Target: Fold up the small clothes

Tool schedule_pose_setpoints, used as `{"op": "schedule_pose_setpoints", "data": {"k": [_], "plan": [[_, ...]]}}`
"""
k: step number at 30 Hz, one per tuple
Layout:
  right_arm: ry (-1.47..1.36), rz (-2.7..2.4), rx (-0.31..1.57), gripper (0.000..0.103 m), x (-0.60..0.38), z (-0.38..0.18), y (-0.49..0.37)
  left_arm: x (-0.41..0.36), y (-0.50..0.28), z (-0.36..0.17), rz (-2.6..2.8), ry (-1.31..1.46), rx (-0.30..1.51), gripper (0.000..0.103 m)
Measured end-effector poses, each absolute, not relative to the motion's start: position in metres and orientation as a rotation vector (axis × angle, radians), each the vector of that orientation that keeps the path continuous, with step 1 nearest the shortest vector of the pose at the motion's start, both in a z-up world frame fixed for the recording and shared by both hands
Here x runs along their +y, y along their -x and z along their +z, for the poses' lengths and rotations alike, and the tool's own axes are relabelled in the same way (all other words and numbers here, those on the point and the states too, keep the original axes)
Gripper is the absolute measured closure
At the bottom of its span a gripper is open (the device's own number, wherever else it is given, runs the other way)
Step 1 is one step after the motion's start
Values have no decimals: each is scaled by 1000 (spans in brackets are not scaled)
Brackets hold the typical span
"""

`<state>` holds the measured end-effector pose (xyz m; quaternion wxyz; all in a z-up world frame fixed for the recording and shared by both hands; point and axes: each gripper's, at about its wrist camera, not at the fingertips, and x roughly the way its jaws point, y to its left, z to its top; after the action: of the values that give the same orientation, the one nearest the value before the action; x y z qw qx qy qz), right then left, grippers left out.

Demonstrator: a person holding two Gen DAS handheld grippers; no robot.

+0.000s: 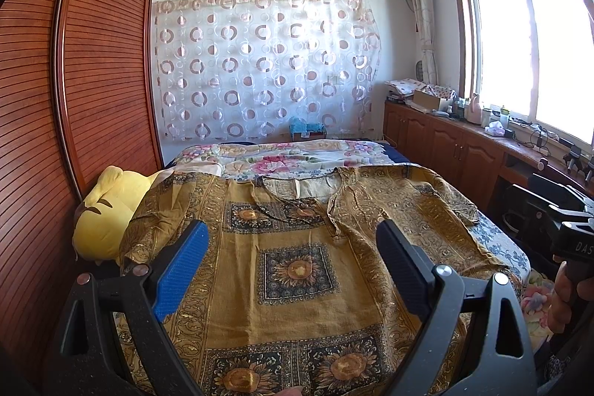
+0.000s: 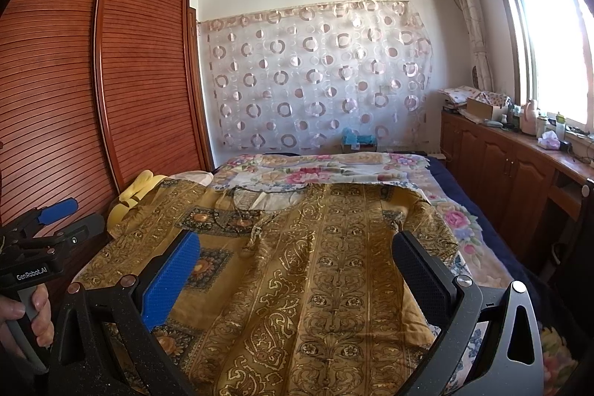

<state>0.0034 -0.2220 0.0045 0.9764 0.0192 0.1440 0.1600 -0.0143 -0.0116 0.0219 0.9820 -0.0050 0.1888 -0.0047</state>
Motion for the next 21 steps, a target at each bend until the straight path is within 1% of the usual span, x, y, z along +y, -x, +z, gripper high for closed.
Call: {"op": "schedule_pose_setpoints", "data": {"k": [9, 21], "plan": [[-37, 327, 304, 0, -220, 2, -7, -11, 13, 20, -7, 14, 397, 11], [-17, 333, 340, 0, -213, -3, -18, 14, 6, -2, 22, 33, 449, 11]]}}
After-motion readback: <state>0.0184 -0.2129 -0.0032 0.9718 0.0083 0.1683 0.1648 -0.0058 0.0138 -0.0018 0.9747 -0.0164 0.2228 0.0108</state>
